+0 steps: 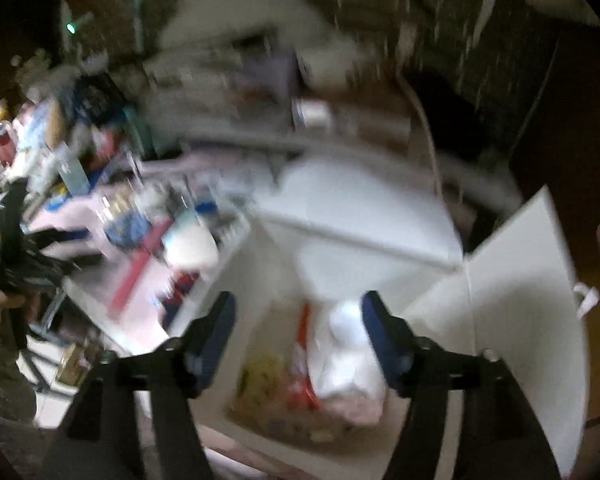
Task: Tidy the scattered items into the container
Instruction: 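Open the right gripper to release the red clip in the box, then grasp the clear plastic bag of small items with the left gripper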
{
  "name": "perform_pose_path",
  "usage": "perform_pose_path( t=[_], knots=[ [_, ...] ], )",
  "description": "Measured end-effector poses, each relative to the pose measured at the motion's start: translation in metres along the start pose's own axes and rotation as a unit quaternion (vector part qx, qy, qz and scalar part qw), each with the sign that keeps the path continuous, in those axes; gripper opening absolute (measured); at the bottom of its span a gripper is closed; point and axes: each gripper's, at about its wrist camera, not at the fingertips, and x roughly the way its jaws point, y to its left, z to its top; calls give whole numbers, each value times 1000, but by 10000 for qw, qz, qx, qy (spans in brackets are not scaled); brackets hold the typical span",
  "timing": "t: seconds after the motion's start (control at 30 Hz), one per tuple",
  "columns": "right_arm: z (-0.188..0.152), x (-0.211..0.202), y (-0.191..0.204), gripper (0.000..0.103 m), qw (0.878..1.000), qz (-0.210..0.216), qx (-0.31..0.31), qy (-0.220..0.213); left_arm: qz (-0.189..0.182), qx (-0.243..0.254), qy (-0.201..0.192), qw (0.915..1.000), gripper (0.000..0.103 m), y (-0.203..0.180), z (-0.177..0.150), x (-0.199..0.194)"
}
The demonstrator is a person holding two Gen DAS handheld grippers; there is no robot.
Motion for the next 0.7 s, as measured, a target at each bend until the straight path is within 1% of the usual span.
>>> perform_pose_path(
  t=[0.1, 0.17, 0.2, 0.3, 0.37, 0.43, 0.47, 0.5, 0.53, 0.57, 0.6, 0.7],
  knots=[
    [5, -13, 32, 71, 9968, 580, -116, -537, 18, 56, 59, 10000, 88, 2, 6, 9],
    [6, -17, 58, 82, 9906, 1027, -187, -888, 63, 23, 17, 10000, 88, 7, 8, 8],
    [7, -15, 73, 83, 9871, 1216, -241, -1017, 76, -38, -27, 10000, 88, 11, 9, 6],
    [10, -6, 115, 83, 9792, 1548, -469, -1228, 198, -297, -158, 9992, 88, 31, 18, -1],
    [10, 2, 138, 83, 9764, 1653, -615, -1250, 329, -387, -236, 9984, 88, 43, 26, -3],
    [7, 15, 157, 83, 9748, 1740, -724, -1190, 500, -354, -241, 9978, 88, 52, 35, 1],
    [6, 22, 165, 83, 9743, 1809, -762, -1109, 590, -333, -214, 9975, 86, 56, 39, 5],
    [4, 28, 171, 83, 9738, 1869, -785, -1034, 638, -330, -182, 9973, 77, 60, 43, 10],
    [1, 32, 175, 83, 9737, 1903, -784, -981, 656, -342, -142, 9972, 71, 64, 46, 15],
    [-2, 37, 178, 83, 9739, 1924, -770, -928, 657, -363, -84, 9971, 58, 68, 49, 21],
    [-5, 43, 181, 83, 9740, 1953, -762, -861, 642, -390, -38, 9972, 55, 71, 51, 27],
    [-11, 56, 186, 83, 9747, 2005, -707, -695, 678, -435, 23, 9967, 55, 76, 54, 39]
  ],
)
